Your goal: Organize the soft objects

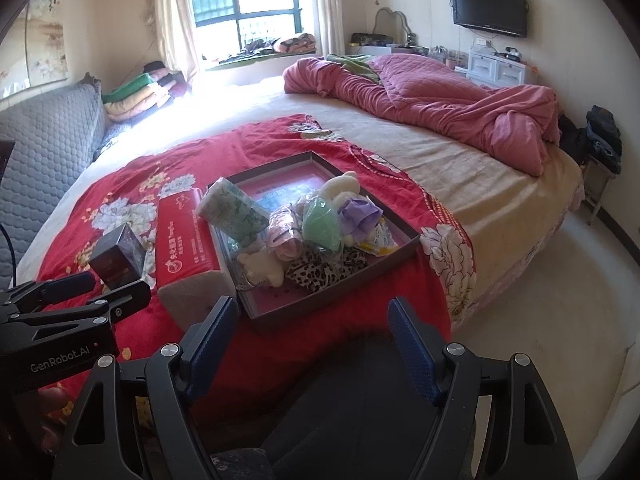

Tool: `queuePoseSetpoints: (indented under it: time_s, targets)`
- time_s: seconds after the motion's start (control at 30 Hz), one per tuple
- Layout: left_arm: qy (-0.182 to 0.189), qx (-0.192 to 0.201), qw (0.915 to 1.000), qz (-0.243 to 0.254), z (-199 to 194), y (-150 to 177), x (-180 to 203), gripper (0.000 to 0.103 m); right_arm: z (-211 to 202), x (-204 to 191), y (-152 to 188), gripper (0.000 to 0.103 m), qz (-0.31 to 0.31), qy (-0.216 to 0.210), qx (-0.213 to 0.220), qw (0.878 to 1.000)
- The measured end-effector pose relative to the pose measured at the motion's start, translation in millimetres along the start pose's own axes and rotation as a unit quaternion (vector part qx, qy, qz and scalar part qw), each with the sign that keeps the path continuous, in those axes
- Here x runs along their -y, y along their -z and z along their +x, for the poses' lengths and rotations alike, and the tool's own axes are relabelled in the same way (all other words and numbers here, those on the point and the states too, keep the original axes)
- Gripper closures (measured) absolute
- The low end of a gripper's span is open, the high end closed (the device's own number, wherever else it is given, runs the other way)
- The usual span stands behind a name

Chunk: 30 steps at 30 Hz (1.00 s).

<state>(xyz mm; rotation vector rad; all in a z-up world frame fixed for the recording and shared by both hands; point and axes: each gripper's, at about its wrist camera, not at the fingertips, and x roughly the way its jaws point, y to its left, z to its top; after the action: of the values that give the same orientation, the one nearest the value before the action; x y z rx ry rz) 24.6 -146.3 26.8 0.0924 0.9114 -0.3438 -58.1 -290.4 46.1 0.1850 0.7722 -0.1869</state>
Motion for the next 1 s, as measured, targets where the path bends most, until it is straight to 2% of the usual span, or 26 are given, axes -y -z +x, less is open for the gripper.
queuePoseSetpoints:
  time_s: [1.0]
  targets:
    - [-0.001, -0.012, 0.9999, 0.0, 6.4, 4.6, -1.4, 0.023, 7.1, 1.9, 1.7, 0.024, 0.005, -0.003, -0.007, 1.0]
